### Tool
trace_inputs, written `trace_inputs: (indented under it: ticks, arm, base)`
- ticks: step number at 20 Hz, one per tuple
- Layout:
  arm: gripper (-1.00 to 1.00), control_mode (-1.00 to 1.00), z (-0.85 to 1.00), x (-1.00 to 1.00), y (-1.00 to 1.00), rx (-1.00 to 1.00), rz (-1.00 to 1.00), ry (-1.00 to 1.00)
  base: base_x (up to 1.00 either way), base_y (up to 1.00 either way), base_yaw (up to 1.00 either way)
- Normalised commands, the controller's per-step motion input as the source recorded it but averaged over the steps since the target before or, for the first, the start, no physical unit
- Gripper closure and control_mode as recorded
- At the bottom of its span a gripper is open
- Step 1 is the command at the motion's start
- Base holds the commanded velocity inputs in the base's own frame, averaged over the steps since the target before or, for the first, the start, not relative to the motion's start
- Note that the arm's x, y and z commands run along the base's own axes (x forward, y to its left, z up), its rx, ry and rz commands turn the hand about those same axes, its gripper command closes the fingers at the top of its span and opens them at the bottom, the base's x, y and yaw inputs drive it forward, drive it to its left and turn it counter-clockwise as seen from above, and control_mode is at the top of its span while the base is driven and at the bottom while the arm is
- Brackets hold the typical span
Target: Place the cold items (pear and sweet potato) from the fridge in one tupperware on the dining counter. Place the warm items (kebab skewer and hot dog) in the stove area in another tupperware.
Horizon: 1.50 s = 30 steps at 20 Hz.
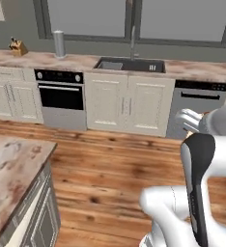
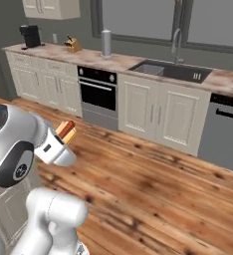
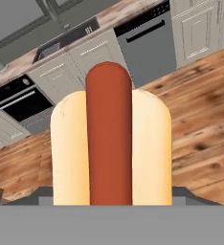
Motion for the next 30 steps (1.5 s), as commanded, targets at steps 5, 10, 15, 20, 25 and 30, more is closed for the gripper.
trace_inputs:
  ticks: [5,10,15,20,25,30]
  arm:
    - [1.0,1.0,0.0,0.0,0.0,0.0,0.0,0.0]
    - [1.0,1.0,0.0,0.0,0.0,0.0,0.0,0.0]
    - [1.0,1.0,0.0,0.0,0.0,0.0,0.0,0.0]
    - [1.0,1.0,0.0,0.0,0.0,0.0,0.0,0.0]
    - [1.0,1.0,0.0,0.0,0.0,0.0,0.0,0.0]
    - [1.0,1.0,0.0,0.0,0.0,0.0,0.0,0.0]
  base:
    - [1.0,-0.49,0.1]
    - [1.0,-0.18,0.35]
    - [1.0,-0.04,0.46]
    - [1.0,0.0,0.57]
    - [1.0,-0.19,0.46]
    - [1.0,-0.44,0.41]
